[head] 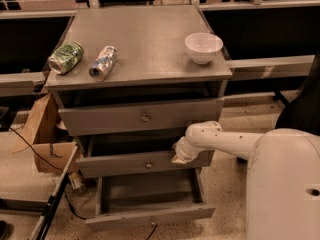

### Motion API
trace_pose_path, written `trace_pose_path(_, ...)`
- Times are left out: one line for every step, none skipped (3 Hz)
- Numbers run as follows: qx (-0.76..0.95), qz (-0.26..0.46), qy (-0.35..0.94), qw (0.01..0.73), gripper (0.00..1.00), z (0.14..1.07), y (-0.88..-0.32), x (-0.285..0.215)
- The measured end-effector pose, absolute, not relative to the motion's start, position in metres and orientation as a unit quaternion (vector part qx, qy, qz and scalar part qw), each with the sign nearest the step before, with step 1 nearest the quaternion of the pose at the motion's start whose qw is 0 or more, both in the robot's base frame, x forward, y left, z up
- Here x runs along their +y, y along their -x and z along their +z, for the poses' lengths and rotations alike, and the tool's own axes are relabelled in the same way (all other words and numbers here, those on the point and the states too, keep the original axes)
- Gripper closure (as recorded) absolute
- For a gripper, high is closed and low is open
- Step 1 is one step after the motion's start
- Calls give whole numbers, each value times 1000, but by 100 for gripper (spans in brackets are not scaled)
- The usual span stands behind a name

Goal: Open middle drawer

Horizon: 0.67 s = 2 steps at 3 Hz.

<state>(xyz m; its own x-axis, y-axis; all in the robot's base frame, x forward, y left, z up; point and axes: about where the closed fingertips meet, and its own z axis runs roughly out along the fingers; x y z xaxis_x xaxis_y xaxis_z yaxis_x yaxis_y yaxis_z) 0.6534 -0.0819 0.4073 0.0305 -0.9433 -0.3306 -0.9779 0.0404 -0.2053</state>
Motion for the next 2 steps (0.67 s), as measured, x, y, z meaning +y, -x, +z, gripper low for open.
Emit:
trace_pose_path(695,45,691,193,96,416,-655,-82)
trace_pose_path(695,45,691,193,100,416,-655,-82)
